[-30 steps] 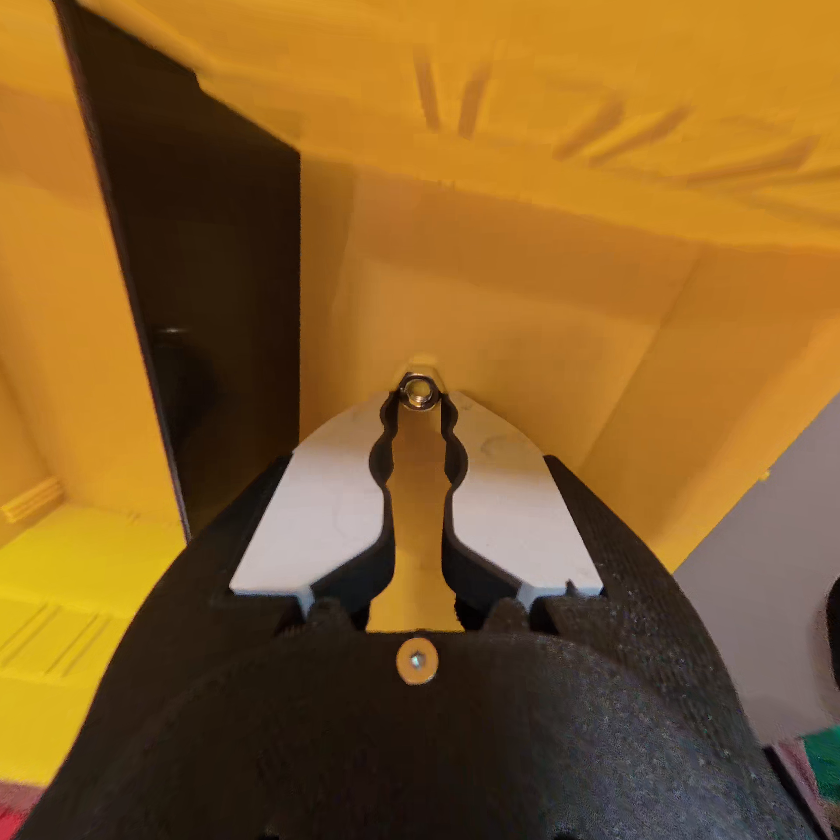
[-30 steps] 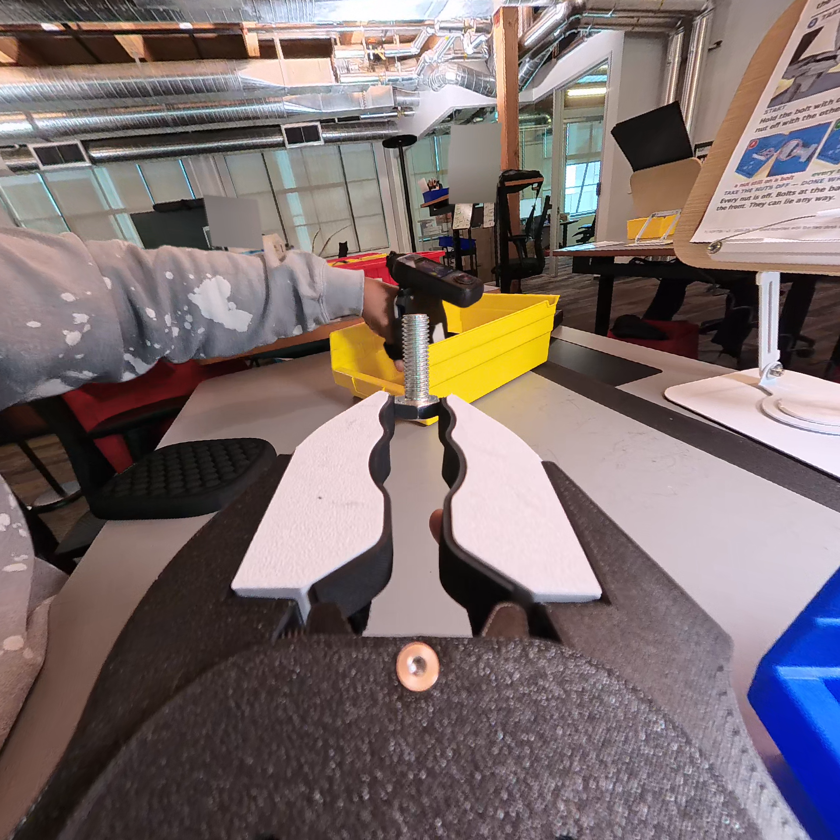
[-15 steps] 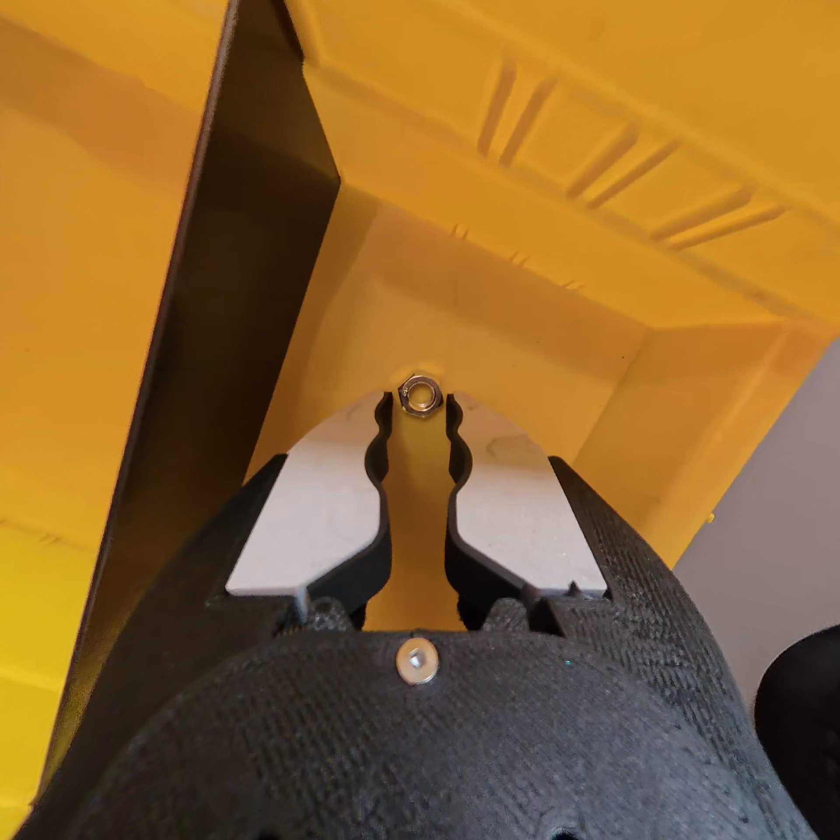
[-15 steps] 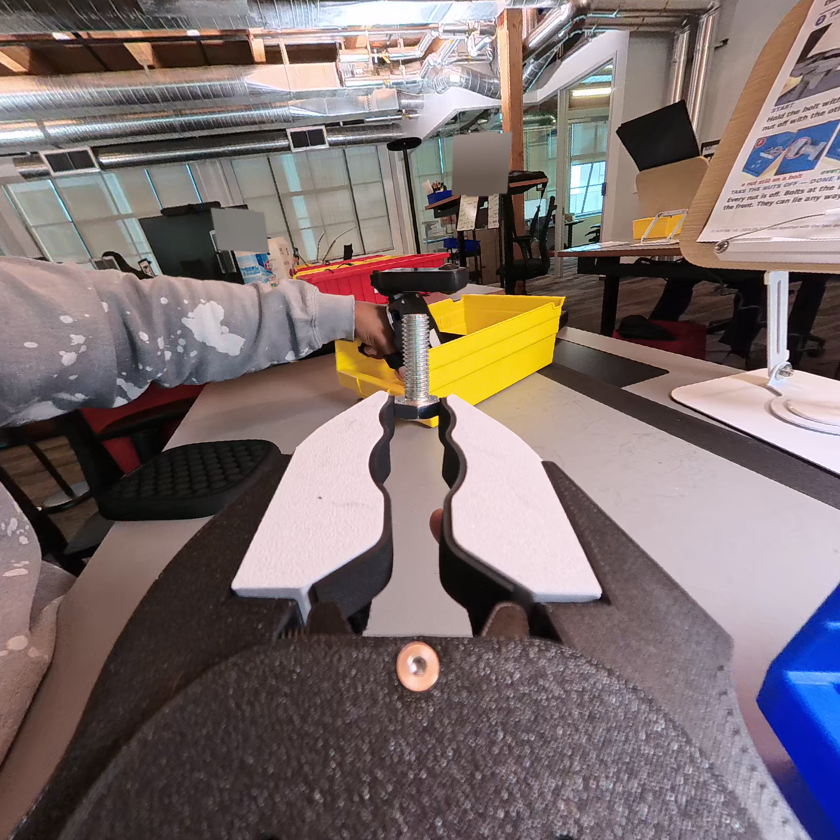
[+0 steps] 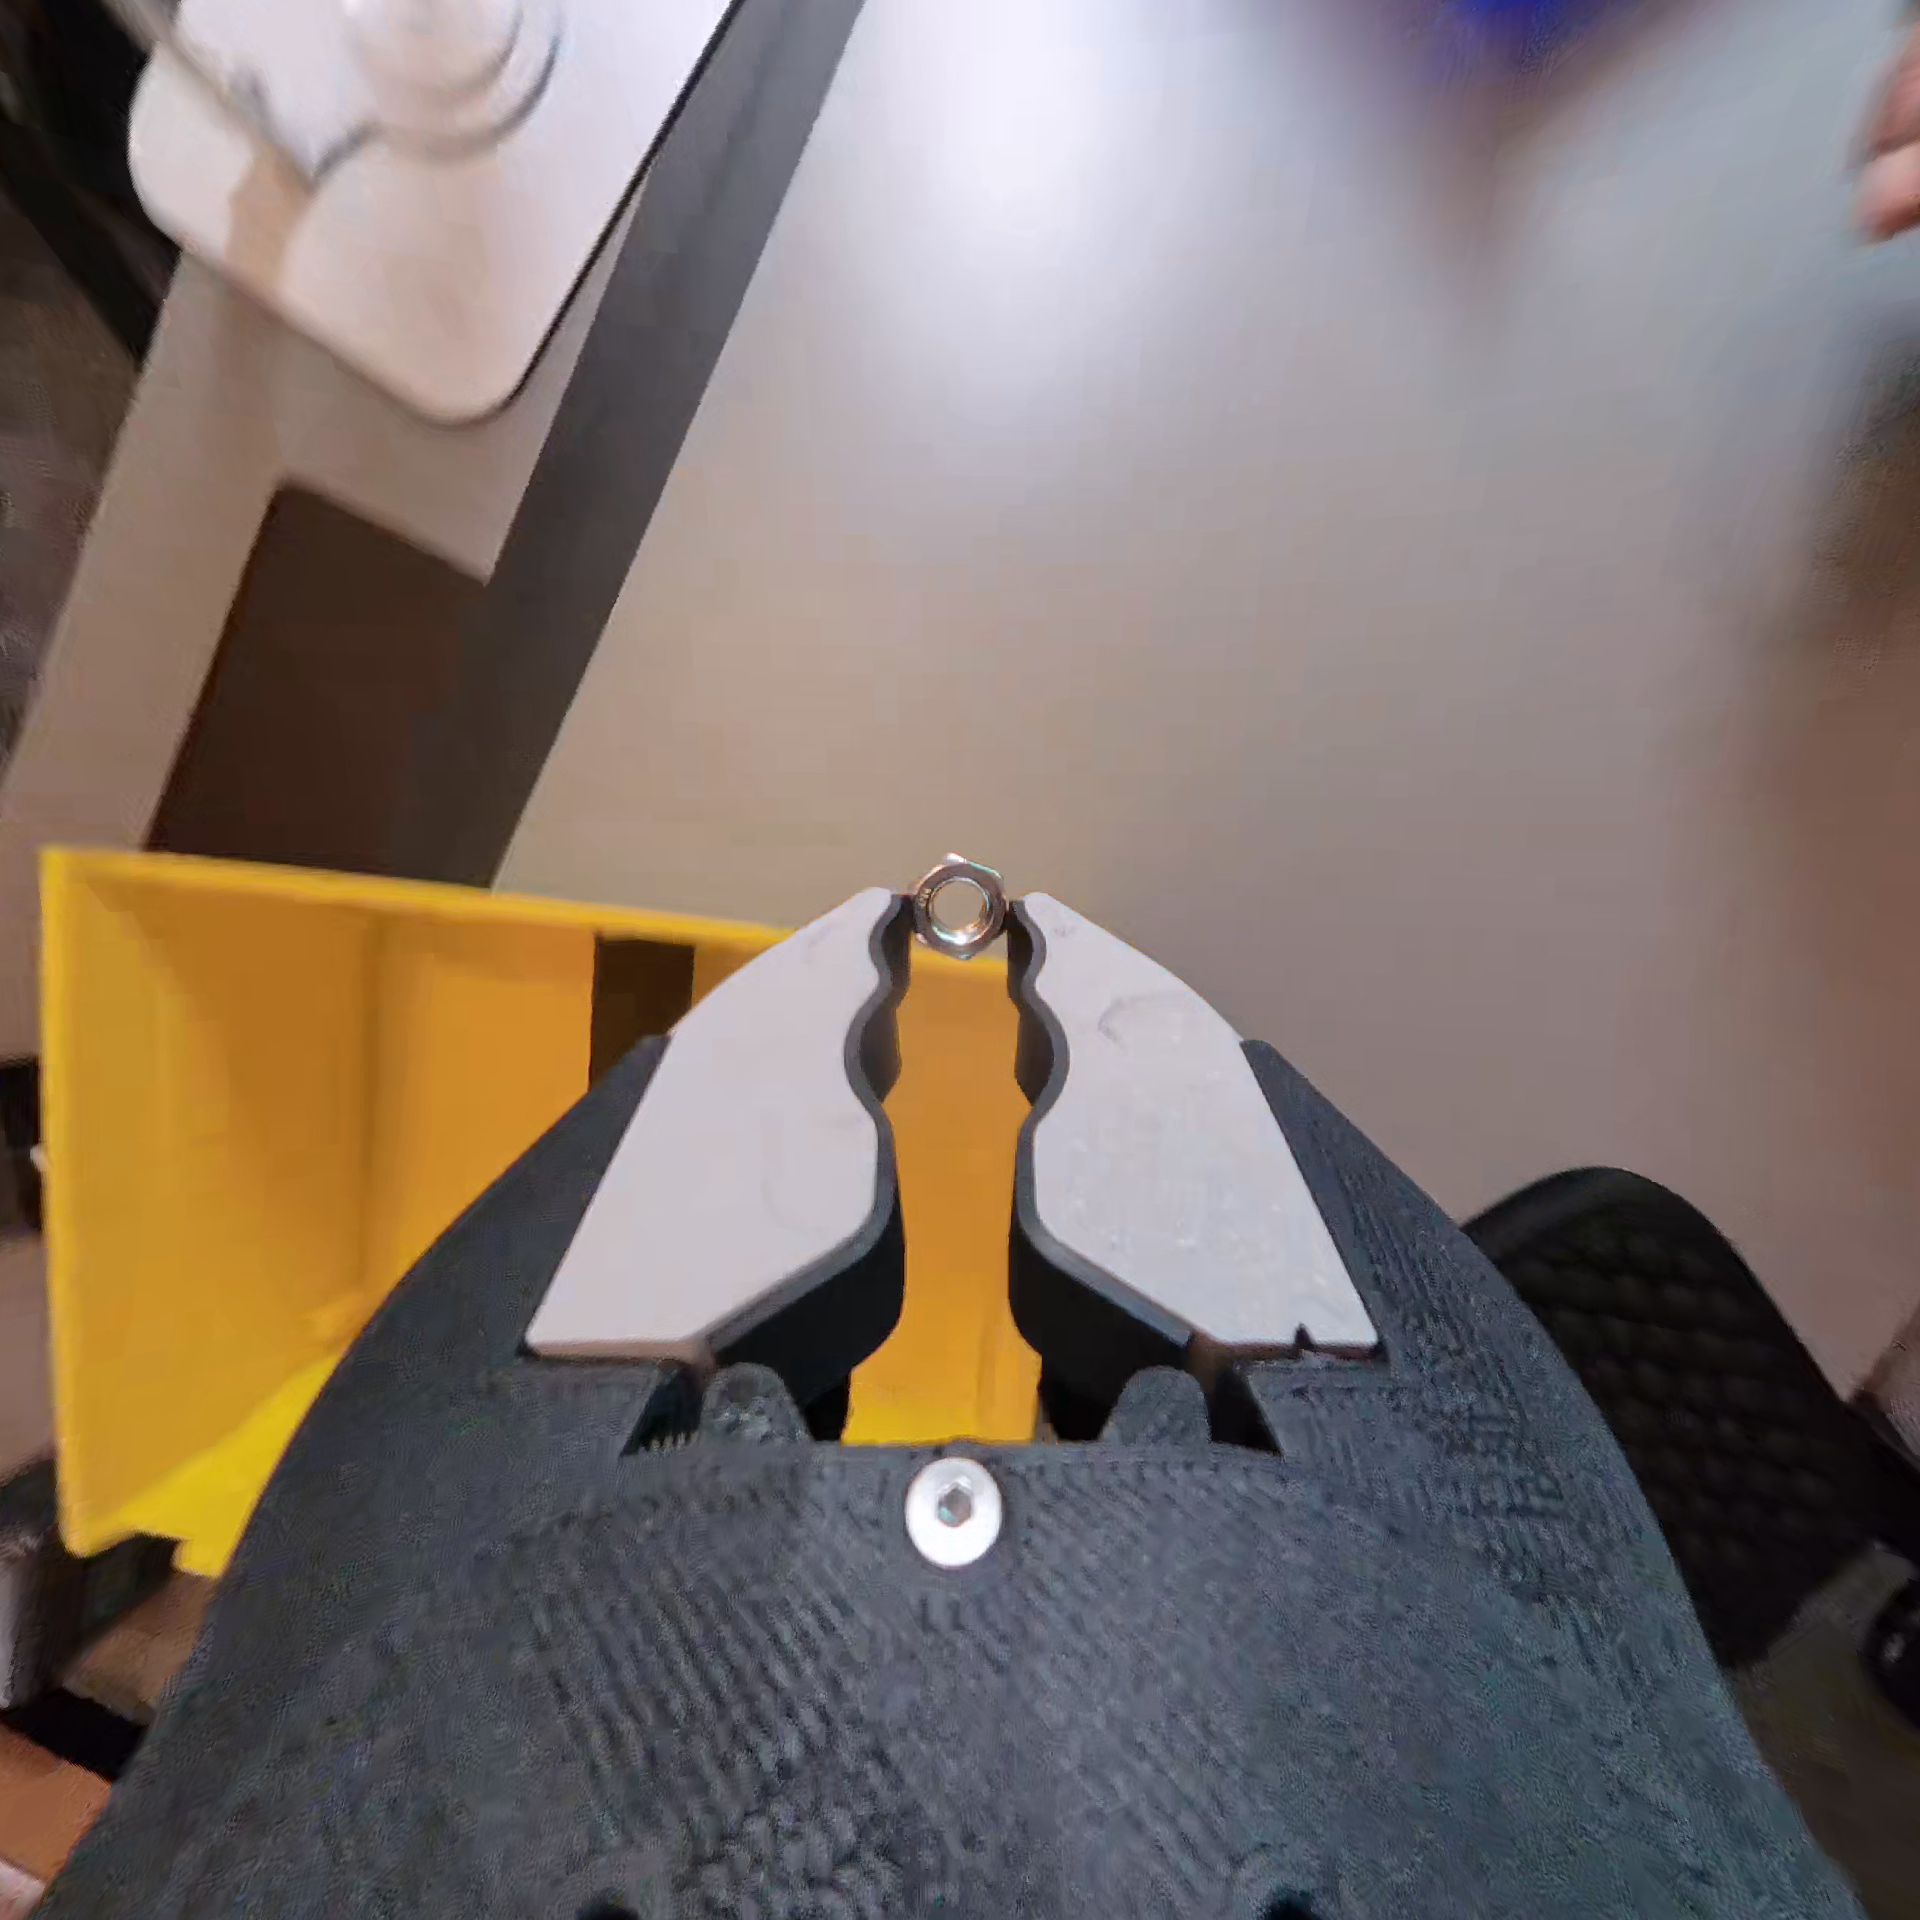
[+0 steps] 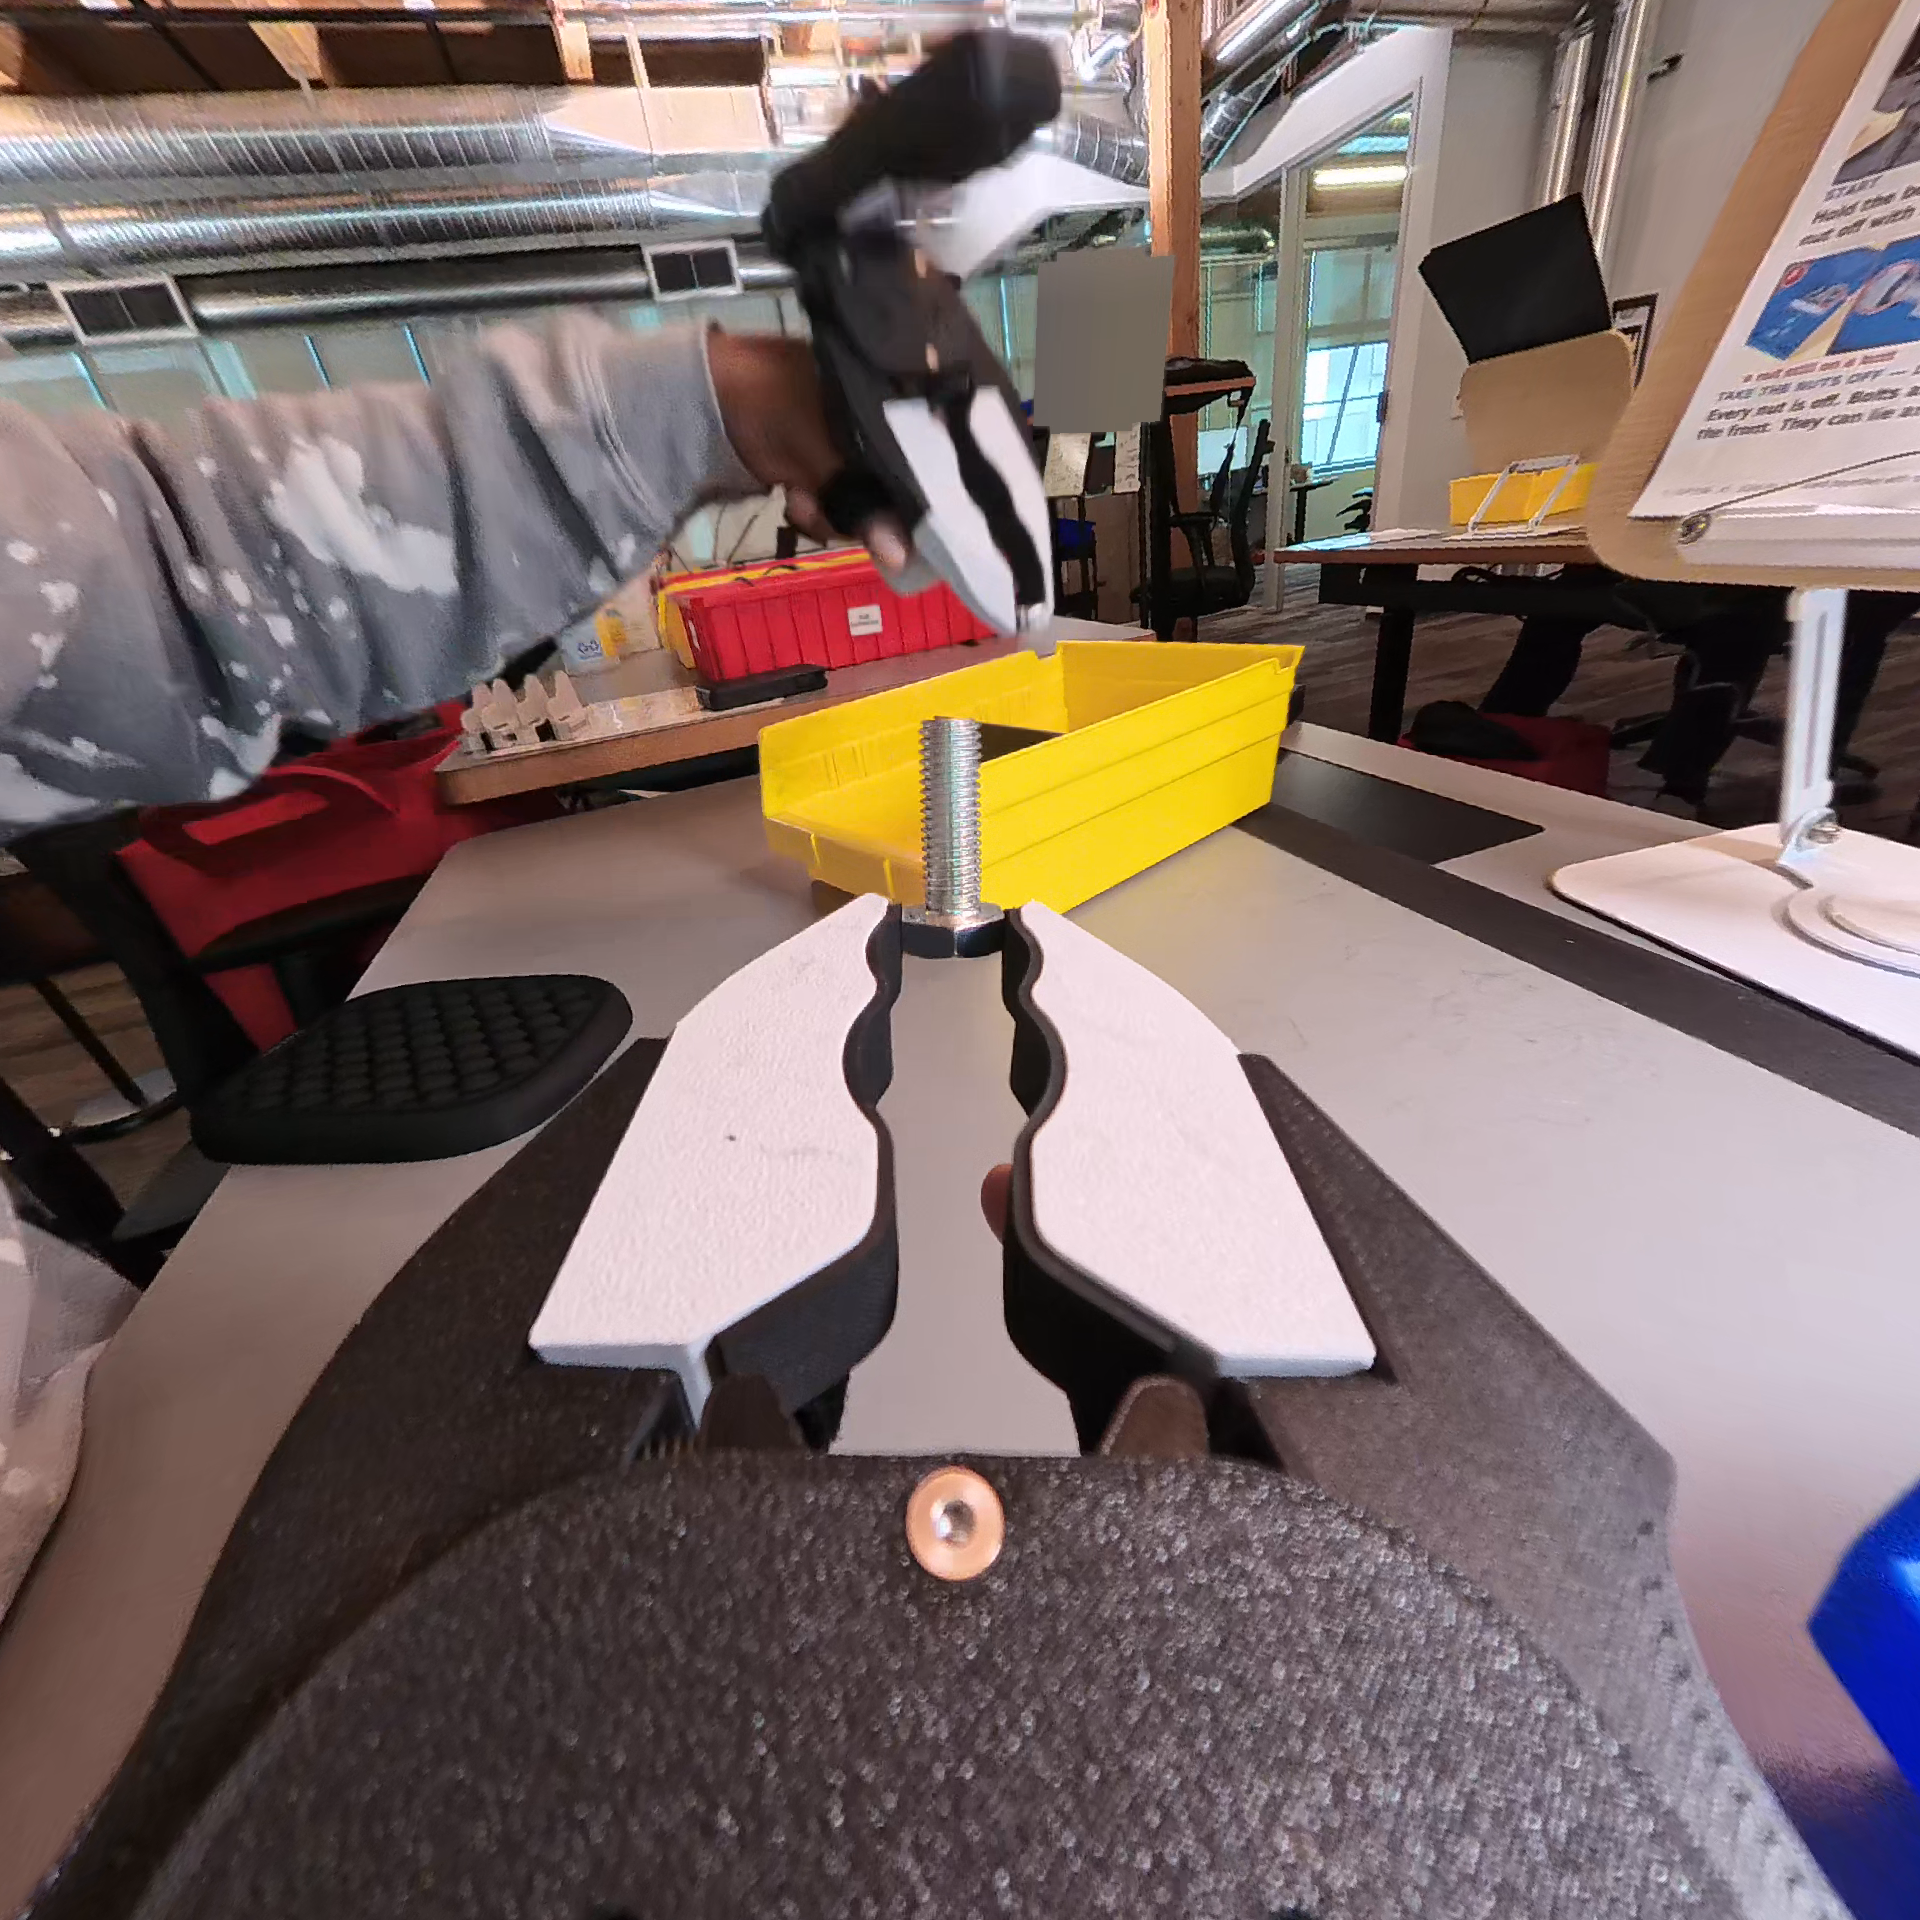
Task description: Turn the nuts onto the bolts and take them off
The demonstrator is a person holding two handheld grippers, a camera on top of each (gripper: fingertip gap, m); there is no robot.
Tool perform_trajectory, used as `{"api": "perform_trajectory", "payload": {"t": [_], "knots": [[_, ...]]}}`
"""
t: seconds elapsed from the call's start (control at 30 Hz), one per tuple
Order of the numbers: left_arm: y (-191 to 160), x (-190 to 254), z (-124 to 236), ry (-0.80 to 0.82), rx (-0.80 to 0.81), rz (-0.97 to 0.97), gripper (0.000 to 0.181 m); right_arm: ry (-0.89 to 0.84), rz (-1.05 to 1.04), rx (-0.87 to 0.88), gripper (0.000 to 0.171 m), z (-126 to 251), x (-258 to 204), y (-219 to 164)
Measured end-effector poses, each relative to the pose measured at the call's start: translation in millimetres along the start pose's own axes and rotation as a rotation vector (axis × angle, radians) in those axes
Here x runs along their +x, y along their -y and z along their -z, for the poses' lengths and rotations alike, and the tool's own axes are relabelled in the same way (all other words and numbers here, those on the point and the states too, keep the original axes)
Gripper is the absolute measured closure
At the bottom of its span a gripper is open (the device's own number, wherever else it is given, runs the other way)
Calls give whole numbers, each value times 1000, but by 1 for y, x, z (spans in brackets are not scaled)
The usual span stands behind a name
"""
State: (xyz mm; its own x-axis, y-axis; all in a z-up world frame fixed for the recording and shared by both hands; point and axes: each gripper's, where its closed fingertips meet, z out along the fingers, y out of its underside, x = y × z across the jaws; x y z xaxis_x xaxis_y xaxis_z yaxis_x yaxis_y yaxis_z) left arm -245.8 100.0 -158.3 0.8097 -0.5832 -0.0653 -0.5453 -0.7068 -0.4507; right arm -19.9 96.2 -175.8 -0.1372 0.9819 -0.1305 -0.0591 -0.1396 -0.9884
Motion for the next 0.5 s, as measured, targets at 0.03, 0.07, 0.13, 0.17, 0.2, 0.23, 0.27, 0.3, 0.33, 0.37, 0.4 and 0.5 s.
{"api": "perform_trajectory", "payload": {"t": [0.03,0.07,0.13,0.17,0.2,0.23,0.27,0.3,0.33,0.37,0.4,0.5], "knots": [[18,15,7,-20,8,-53,162,-1,3,-1,153,-2,-2,-2],[34,32,11,-42,12,-103,163,-5,7,0,153,-3,-3,-3],[61,66,15,-95,12,-198,163,-15,15,5,153,-7,-7,-6],[73,82,15,-121,11,-239,163,-21,19,6,153,-8,-8,-7],[82,98,14,-148,7,-276,163,-25,25,7,153,-10,-10,-9],[91,114,13,-181,3,-310,163,-27,32,8,153,-11,-12,-9],[98,129,10,-211,0,-340,163,-29,39,9,153,-12,-14,-10],[105,143,8,-236,-2,-369,163,-31,47,11,153,-13,-15,-9],[110,155,5,-260,-7,-394,163,-29,54,15,153,-13,-17,-8],[114,166,2,-281,-10,-416,163,-28,59,20,153,-13,-19,-7],[118,176,-2,-301,-10,-434,163,-28,65,28,153,-13,-20,-5],[126,196,-10,-337,-21,-473,163,-32,83,52,153,-11,-22,2]]}}
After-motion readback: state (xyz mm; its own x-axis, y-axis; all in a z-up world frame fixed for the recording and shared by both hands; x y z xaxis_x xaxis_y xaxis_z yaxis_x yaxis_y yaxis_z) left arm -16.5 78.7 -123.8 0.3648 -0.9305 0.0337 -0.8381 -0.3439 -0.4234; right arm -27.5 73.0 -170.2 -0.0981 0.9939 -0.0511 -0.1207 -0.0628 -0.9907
